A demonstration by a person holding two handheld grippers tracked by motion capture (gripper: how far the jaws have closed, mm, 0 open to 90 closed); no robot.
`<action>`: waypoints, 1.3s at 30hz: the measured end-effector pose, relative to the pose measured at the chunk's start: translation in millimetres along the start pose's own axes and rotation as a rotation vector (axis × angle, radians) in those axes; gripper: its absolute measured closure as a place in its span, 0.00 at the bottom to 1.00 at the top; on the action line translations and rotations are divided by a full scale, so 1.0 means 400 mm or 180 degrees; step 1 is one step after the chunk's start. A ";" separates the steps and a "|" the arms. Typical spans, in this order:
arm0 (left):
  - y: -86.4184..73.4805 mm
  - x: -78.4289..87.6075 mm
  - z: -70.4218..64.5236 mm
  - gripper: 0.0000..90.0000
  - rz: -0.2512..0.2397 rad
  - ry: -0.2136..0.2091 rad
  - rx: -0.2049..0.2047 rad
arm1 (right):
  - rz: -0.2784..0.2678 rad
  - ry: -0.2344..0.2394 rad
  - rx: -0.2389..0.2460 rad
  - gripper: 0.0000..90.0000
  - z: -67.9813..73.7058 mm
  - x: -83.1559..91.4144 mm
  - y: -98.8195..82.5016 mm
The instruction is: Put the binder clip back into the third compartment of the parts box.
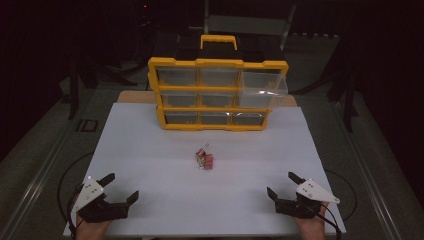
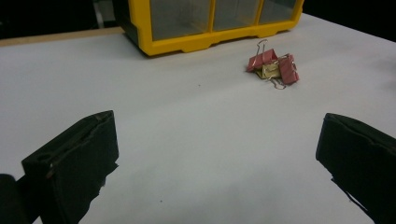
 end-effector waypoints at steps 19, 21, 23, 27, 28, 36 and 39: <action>0.018 -0.015 -0.033 0.00 0.0135 -0.0113 0.0016 | -0.0095 0.0041 -0.0043 0.10 0.004 0.000 0.007; 0.023 -0.020 -0.036 0.00 0.0146 -0.0130 -0.0001 | -0.0100 0.0034 -0.0051 0.10 0.003 0.000 0.008; 0.023 -0.020 -0.036 0.00 0.0146 -0.0130 -0.0001 | -0.0102 0.0034 -0.0048 0.10 0.004 -0.001 0.008; 0.041 -0.034 -0.043 0.00 0.0173 -0.0208 -0.0041 | -0.0121 0.0045 -0.0058 0.10 0.007 -0.002 0.010; 0.044 -0.035 -0.043 0.00 0.0175 -0.0223 -0.0055 | -0.0125 0.0043 -0.0062 0.10 0.007 -0.002 0.011; 0.061 -0.053 -0.048 0.00 0.0207 -0.0449 -0.0098 | -0.0119 0.0073 -0.0050 0.10 0.014 -0.008 0.013; 0.072 -0.070 -0.046 0.00 0.0238 -0.0461 -0.0126 | -0.0127 0.0070 -0.0056 0.10 0.013 -0.007 0.014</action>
Point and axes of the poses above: each handheld gripper's, and its own axes: x roughly backward along the jaws, y roughly out of its top, z roughly to its left, the point moved 10 cm from there along -x, roughly forward along the jaws, and after that the axes turned 3 degrees about -x, right-handed, at the moved point
